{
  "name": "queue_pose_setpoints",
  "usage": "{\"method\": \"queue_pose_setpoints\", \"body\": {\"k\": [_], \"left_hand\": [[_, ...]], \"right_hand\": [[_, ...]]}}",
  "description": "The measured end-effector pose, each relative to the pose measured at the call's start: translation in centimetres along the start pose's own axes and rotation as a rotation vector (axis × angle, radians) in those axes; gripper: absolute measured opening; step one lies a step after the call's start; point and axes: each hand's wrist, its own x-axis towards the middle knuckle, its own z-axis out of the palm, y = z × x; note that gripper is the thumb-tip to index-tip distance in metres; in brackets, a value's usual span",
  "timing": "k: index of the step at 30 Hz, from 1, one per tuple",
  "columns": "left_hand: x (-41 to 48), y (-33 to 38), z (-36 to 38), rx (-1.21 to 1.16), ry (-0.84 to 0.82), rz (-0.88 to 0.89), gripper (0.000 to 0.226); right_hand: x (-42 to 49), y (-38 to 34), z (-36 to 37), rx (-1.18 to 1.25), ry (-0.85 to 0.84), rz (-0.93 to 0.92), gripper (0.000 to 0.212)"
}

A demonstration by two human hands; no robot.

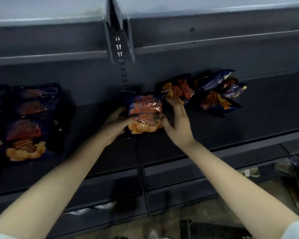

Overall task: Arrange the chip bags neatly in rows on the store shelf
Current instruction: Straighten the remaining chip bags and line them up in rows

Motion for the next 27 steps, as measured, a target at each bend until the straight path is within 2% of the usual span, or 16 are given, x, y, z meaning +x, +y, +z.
{"method": "queue_pose_setpoints", "body": {"k": [1,3,6,8,12,16,18,20,22,25,27], "left_hand": [[-0.7,0.1,-1.5,0.000,-0.040,-0.011,0.050],[-2.2,0.1,-4.3,-0.048,-0.073,-0.032,0.052],[-5.0,-0.3,-7.9,-0.070,-0.023,-0.023,0.055],[-7.0,-0.8,-10.0,-0.089,0.033,-0.020,0.057],[-10.2,-2.4,-13.7,-0.130,0.081,-0.047,0.066],[-12.8,-3.4,-16.5,-0.086,0.113,-0.078,0.057],[-14.1,-3.4,-17.7,-0.017,0.187,-0.086,0.047],[-15.1,-3.1,-19.0,0.126,0.271,-0.048,0.042],[-15.7,-3.0,-20.3,0.257,0.340,0.042,0.055],[-16.7,-3.8,-22.3,0.432,0.449,0.151,0.086],[-17.4,-4.7,-23.5,0.623,0.489,0.208,0.094]], "right_hand": [[0.7,-0.7,0.5,0.094,-0.018,0.008,0.060],[2.0,-2.5,2.0,0.370,-0.160,0.154,0.081],[3.1,-5.1,5.6,0.775,-0.389,0.379,0.125],[3.0,-6.6,8.1,0.895,-0.504,0.401,0.134],[2.3,-9.1,12.4,0.945,-0.573,0.392,0.117],[2.3,-11.5,15.3,0.919,-0.624,0.334,0.070],[2.3,-12.4,16.8,0.898,-0.661,0.307,0.067],[2.3,-13.2,18.4,0.879,-0.662,0.297,0.072],[2.0,-14.1,19.9,0.847,-0.638,0.299,0.075],[1.4,-15.3,21.9,0.808,-0.573,0.308,0.073],[0.9,-16.0,23.1,0.785,-0.520,0.297,0.069]]}}
